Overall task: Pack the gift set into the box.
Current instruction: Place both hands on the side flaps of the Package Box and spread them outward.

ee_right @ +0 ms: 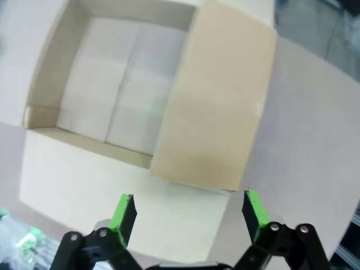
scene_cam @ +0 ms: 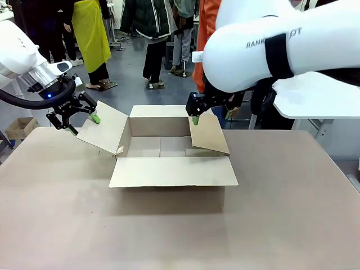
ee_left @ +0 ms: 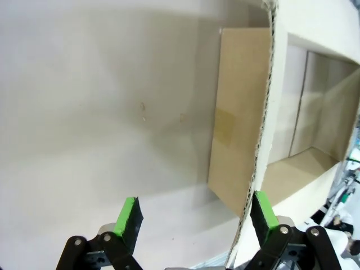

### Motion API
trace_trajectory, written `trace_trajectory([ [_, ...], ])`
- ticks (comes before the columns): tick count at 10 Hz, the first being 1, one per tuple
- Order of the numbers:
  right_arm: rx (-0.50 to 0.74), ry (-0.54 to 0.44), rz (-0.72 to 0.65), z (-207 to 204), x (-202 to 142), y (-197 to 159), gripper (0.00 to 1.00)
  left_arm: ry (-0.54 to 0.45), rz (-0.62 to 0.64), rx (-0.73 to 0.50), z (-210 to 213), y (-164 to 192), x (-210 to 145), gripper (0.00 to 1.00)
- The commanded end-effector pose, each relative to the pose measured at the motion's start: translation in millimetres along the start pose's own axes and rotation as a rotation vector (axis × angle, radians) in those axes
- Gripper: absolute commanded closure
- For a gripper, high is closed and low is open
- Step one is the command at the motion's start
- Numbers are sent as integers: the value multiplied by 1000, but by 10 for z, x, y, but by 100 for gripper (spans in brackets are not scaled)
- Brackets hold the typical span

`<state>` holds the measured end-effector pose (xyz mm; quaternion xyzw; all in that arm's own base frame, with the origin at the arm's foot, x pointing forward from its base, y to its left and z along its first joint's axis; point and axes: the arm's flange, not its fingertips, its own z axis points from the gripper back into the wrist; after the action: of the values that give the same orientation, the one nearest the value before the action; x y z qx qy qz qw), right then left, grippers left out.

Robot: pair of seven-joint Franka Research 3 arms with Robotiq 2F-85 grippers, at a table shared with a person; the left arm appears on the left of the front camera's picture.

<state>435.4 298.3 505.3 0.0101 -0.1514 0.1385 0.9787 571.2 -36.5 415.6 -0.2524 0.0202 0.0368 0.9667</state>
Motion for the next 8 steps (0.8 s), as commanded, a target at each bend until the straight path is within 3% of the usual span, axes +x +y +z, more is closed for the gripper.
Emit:
trace_trajectory([
  [1, -122, 101, -9, -191, 597, 378, 0, -2, 9, 15, 17, -6, -21, 0],
  [3, -267, 192, -103, -653, 1047, 667, 0, -2, 9, 15, 17, -6, -21, 0],
  [7, -396, 184, -162, -1245, 1168, 996, 0, -2, 9, 15, 17, -6, -21, 0],
  [8, -480, 169, -180, -1316, 1171, 1007, 0, -2, 9, 15, 17, -6, -21, 0],
])
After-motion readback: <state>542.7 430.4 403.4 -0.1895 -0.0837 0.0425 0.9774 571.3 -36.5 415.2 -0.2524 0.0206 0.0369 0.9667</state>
